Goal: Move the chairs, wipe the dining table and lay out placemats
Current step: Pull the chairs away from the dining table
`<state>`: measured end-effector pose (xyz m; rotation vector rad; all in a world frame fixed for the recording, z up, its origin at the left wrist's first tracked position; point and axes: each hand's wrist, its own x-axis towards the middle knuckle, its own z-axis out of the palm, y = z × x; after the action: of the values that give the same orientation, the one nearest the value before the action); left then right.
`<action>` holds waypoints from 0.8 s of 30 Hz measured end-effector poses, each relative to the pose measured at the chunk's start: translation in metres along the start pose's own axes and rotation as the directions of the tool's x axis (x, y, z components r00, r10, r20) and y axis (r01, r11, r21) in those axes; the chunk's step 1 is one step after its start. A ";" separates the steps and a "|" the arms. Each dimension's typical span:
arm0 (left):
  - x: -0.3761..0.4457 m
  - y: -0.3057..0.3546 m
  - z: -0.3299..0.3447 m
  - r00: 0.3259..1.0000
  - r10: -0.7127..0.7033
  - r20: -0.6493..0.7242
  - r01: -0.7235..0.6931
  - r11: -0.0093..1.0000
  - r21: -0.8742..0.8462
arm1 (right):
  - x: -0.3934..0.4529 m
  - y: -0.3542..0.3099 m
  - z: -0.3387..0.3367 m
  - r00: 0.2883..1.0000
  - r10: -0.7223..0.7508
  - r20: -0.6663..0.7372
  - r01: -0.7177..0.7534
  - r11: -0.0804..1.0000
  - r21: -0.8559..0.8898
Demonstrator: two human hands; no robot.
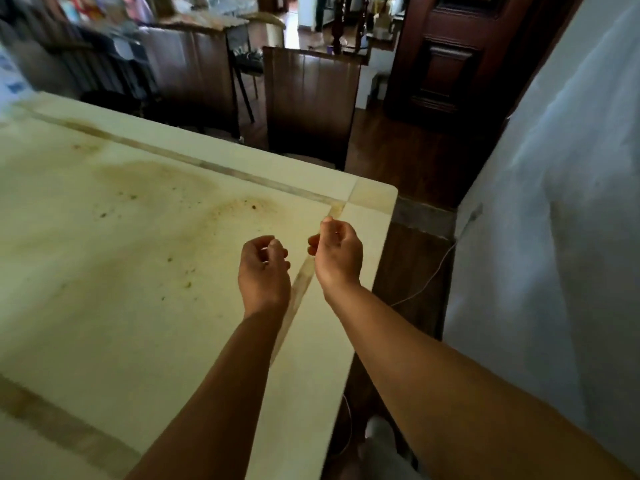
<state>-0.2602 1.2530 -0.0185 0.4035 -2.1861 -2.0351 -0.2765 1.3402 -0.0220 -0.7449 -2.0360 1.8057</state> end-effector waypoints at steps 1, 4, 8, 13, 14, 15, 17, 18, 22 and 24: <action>0.007 0.000 0.004 1.000 -0.003 -0.018 0.003 1.000 0.007 | 0.007 0.001 0.007 1.000 -0.006 0.024 0.006 1.000 0.005; 0.035 0.000 0.025 0.997 -0.008 -0.079 0.010 1.000 0.016 | 0.042 0.001 0.026 0.995 -0.046 0.088 0.045 0.999 0.009; 0.088 0.000 0.078 0.982 -0.032 -0.187 0.041 0.998 0.041 | 0.121 0.006 0.045 0.973 -0.080 0.217 0.079 0.997 0.012; 0.148 0.005 0.161 0.938 -0.110 -0.329 0.137 0.989 0.058 | 0.230 -0.001 0.049 0.910 -0.125 0.394 0.145 0.989 -0.021; 0.153 0.006 0.172 0.933 -0.122 -0.340 0.151 0.987 0.060 | 0.243 -0.005 0.047 0.903 -0.133 0.409 0.153 0.988 -0.017; 0.163 0.009 0.187 0.931 -0.122 -0.344 0.151 0.987 0.061 | 0.263 -0.008 0.046 0.899 -0.131 0.417 0.146 0.989 -0.004; 0.182 0.016 0.214 0.933 -0.115 -0.342 0.150 0.986 0.077 | 0.293 -0.013 0.043 0.903 -0.110 0.415 0.114 0.993 0.016; 0.191 0.021 0.227 0.932 -0.114 -0.343 0.152 0.985 0.085 | 0.308 -0.016 0.041 0.899 -0.108 0.424 0.109 0.994 0.022; 0.225 0.034 0.264 0.942 -0.097 -0.322 0.131 0.988 0.083 | 0.349 -0.030 0.042 0.896 -0.113 0.430 0.113 0.993 0.025; 0.235 0.036 0.272 0.950 -0.087 -0.299 0.112 0.992 0.066 | 0.363 -0.036 0.041 0.893 -0.127 0.433 0.125 0.992 0.033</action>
<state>-0.5625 1.4501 -0.0259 0.7887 -2.1059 -1.7951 -0.6006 1.5117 -0.0297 -0.2040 -2.2826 2.0364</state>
